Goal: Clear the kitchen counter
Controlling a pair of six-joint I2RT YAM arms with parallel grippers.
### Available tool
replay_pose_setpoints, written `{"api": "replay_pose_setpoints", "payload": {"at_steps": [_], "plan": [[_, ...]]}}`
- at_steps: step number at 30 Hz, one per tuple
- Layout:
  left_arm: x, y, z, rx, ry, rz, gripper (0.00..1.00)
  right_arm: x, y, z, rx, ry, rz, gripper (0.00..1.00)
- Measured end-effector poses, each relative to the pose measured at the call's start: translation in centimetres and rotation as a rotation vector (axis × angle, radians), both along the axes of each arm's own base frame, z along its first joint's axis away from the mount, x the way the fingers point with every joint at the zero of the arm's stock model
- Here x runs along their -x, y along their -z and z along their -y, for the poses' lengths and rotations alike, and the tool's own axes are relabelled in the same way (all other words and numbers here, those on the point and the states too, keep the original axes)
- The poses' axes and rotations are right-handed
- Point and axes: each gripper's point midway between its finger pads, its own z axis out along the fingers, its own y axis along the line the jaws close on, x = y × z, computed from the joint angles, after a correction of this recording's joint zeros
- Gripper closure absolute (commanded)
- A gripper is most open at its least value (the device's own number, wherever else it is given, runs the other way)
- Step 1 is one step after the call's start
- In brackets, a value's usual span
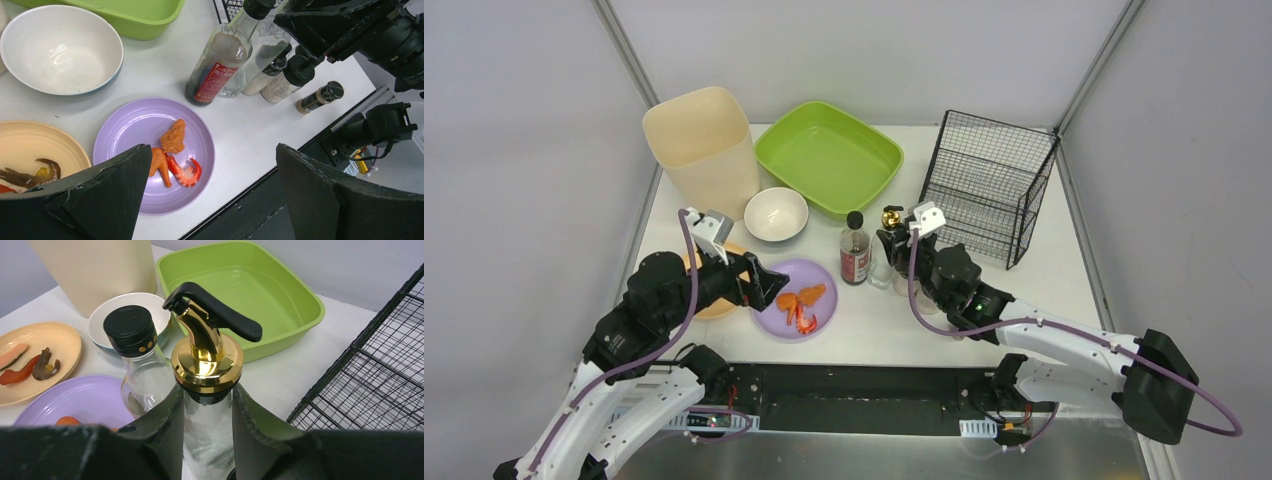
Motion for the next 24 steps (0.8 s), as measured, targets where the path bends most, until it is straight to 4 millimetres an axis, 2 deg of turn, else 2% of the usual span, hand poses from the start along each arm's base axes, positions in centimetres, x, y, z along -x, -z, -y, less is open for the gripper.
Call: {"api": "replay_pose_setpoints", "payload": {"at_steps": [16, 20, 24], "plan": [[-0.1, 0.1, -0.1, -0.001, -0.004, -0.005, 0.00, 0.0, -0.6, 0.0, 0.055, -0.001, 0.035, 1.00], [-0.1, 0.1, -0.1, -0.002, -0.003, -0.003, 0.00, -0.3, -2.3, -0.1, 0.056, 0.001, 0.057, 1.00], [-0.1, 0.1, -0.1, -0.003, -0.003, 0.001, 0.00, -0.4, -4.9, -0.3, 0.031, 0.003, 0.086, 1.00]]}}
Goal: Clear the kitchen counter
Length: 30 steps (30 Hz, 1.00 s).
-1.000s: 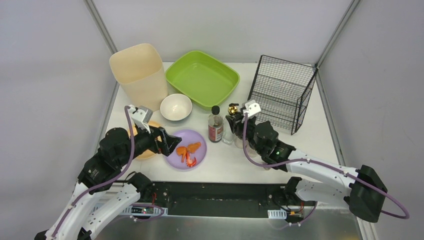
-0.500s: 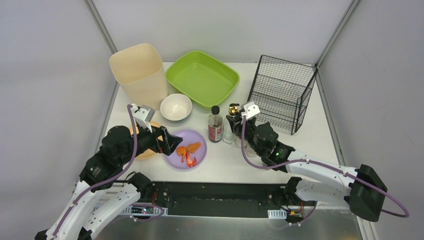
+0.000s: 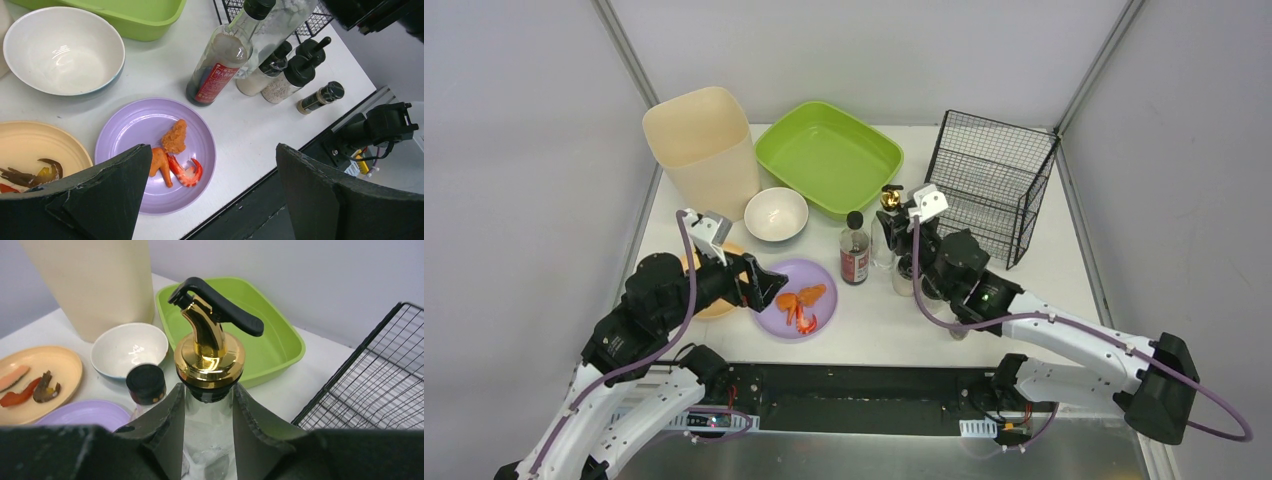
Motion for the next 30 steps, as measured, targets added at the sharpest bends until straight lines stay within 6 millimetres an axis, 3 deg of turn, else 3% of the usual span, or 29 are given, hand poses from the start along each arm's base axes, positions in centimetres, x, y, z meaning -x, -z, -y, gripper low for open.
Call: {"api": "replay_pose_setpoints", "payload": {"at_steps": [10, 17, 20, 30], "plan": [[0.5, -0.6, -0.4, 0.012, 0.002, 0.033, 0.00, -0.4, -7.5, 0.2, -0.015, 0.009, 0.099, 1.00], [0.6, -0.7, -0.7, 0.007, -0.002, 0.045, 0.00, -2.4, -14.3, 2.4, -0.045, 0.072, 0.169, 1.00], [0.7, -0.7, -0.7, 0.007, -0.001, 0.047, 0.00, -3.8, -15.6, 3.6, -0.035, 0.100, 0.185, 1.00], [1.0, -0.6, -0.8, 0.007, 0.007, 0.044, 0.00, -10.0, -15.6, 7.4, 0.036, 0.141, 0.157, 1.00]]}}
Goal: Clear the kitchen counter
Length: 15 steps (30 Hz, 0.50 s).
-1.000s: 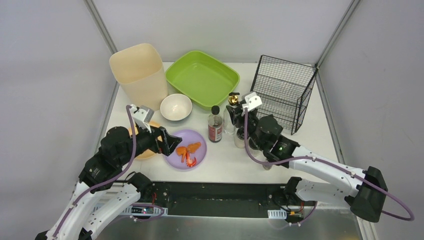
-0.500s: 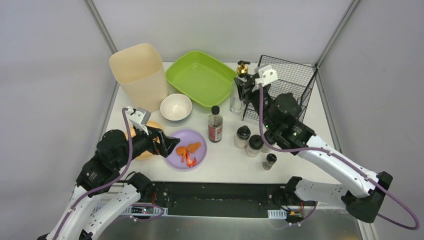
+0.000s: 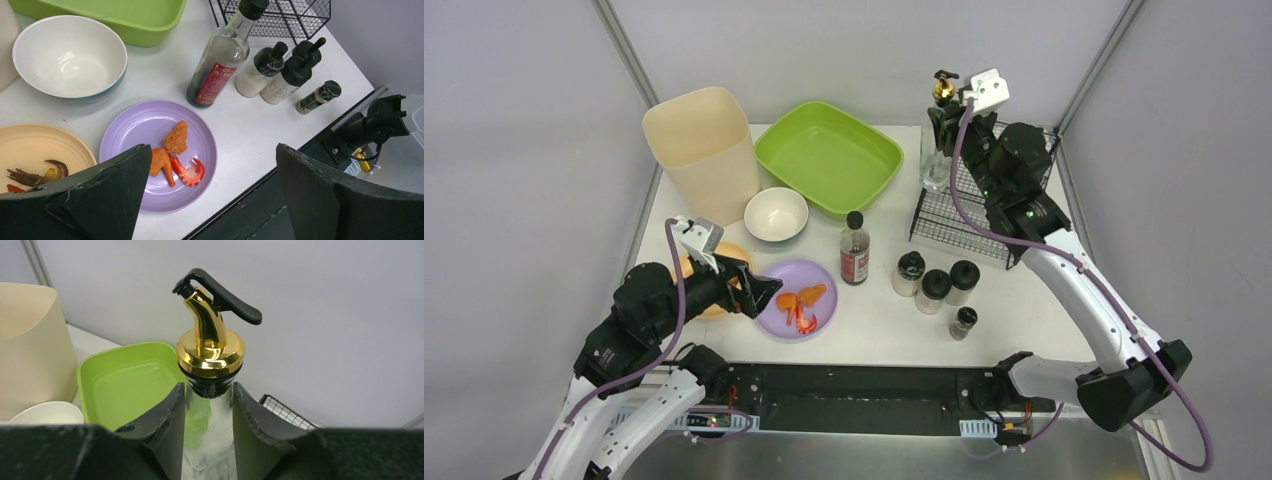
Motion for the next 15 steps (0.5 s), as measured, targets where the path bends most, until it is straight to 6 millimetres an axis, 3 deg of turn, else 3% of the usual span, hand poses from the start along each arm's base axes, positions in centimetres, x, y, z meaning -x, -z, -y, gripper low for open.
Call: {"api": "replay_pose_setpoints", "payload": {"at_steps": [15], "plan": [[0.3, -0.3, -0.2, 0.012, -0.002, 0.017, 0.00, -7.6, -1.6, 3.4, -0.020, -0.044, -0.004, 1.00]]}}
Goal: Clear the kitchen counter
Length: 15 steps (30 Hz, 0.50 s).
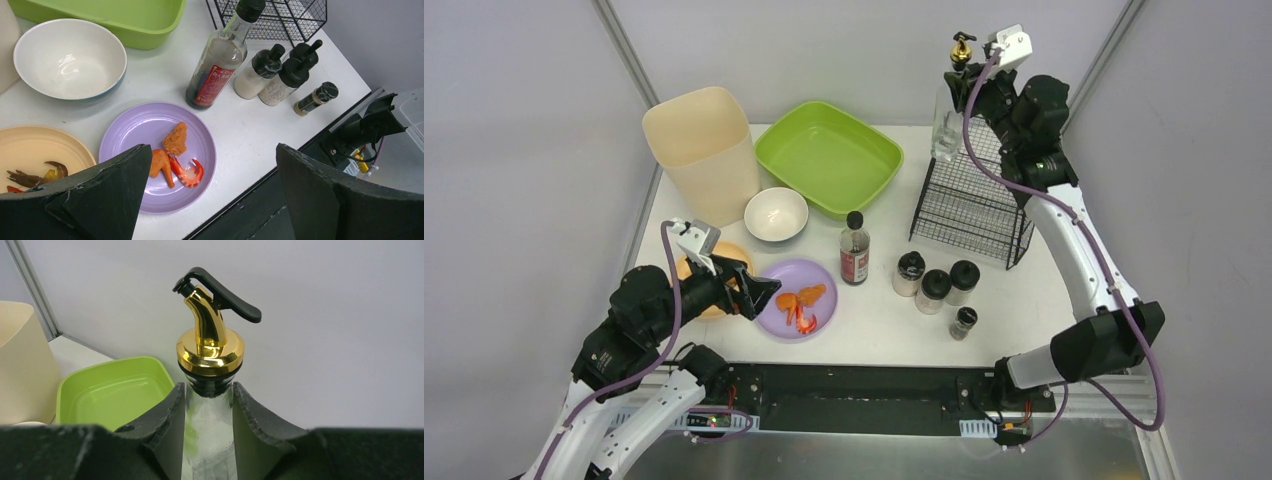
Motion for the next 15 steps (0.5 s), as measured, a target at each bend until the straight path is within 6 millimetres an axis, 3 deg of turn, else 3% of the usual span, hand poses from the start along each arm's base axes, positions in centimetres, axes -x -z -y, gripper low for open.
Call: {"api": "replay_pose_setpoints", "payload": {"at_steps": [8, 15], "plan": [[-0.1, 0.1, -0.1, 0.004, -0.007, -0.005, 0.00, -3.6, -0.4, 1.4, -0.031, -0.018, -0.001, 1.00], [-0.6, 0.3, -0.4, 0.013, -0.029, -0.016, 0.00, -6.1, 0.1, 3.9, -0.080, -0.005, -0.018, 1.00]]}}
